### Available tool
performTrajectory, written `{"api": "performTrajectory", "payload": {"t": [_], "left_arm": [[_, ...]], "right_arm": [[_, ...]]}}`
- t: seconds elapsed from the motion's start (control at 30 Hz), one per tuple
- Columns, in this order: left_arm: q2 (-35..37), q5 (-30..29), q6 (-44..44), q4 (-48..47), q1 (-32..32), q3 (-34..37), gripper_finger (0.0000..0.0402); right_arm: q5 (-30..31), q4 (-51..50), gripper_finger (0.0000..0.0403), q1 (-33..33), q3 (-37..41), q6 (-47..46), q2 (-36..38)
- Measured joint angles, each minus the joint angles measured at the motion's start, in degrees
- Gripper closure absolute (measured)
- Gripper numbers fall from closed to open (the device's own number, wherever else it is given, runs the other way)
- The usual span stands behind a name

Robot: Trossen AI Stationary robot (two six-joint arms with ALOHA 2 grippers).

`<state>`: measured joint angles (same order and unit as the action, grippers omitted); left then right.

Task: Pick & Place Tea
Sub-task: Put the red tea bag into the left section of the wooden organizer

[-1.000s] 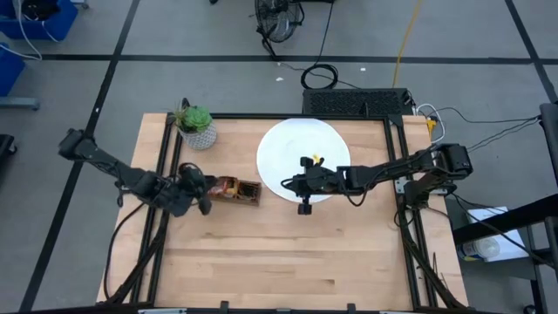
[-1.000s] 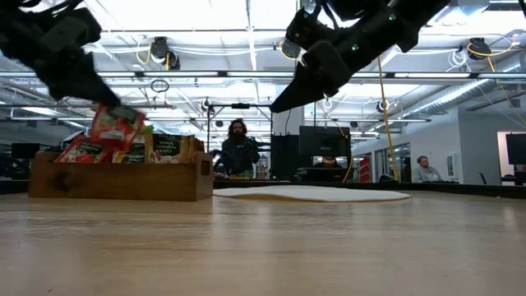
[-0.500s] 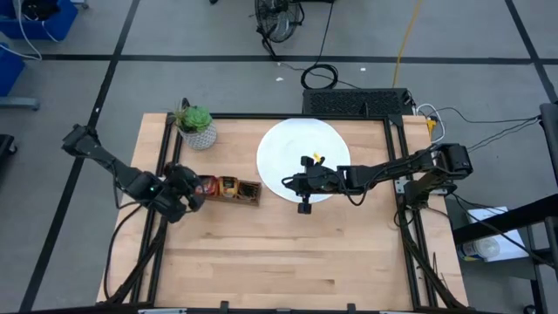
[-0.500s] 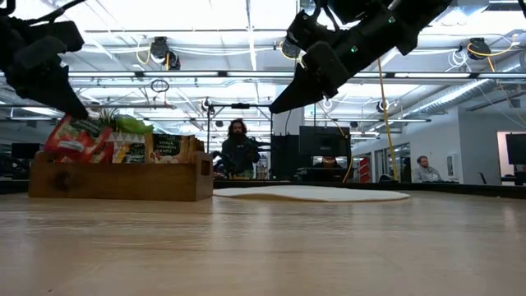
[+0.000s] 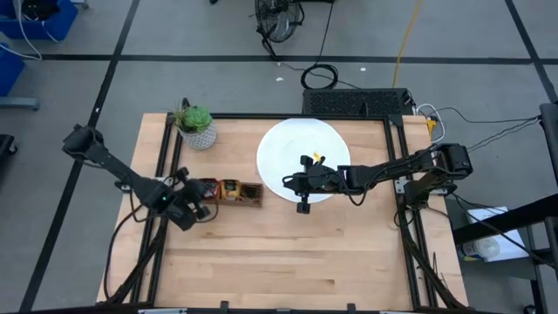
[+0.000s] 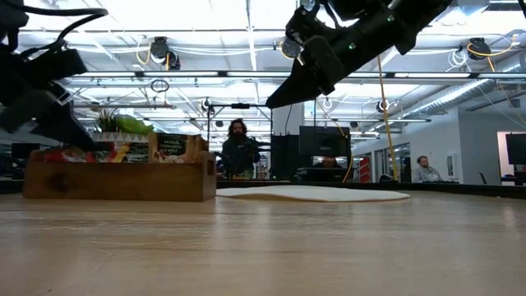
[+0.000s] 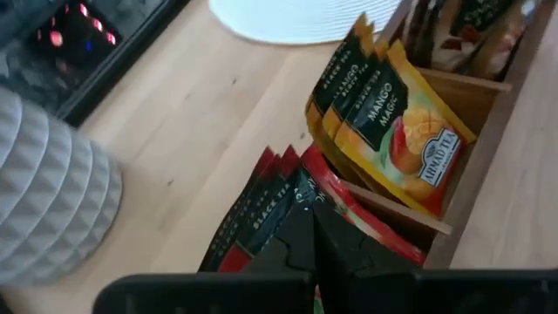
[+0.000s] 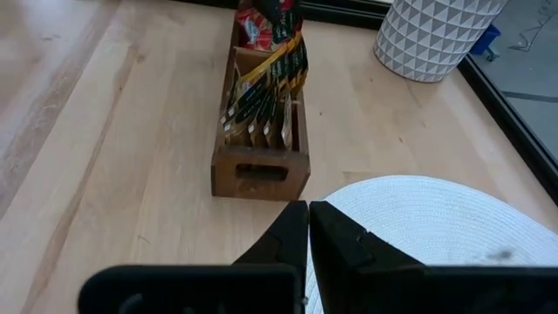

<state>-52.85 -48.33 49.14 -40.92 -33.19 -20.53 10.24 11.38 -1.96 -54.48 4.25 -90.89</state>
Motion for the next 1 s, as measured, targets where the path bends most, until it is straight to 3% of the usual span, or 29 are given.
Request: {"api": "performTrajectory", "payload": {"t": [0.2,0.67,1.0], "left_arm": [[-1.77,-0.27,-4.92,1.63,0.0,-0.28,0.0401],[-5.28,-5.56,-4.23,2.92,0.0,0.61,0.0399],[-5.25,-2.6,-6.57,7.26,0.24,0.56,0.0387]], "right_arm": [[-0.01,-0.03,0.0397,0.0,0.0,-0.11,0.0],[-0.02,-0.03,0.0397,0.0,0.0,-0.11,0.0],[-0.02,0.0,0.0397,0.0,0.0,-0.13,0.0]]}}
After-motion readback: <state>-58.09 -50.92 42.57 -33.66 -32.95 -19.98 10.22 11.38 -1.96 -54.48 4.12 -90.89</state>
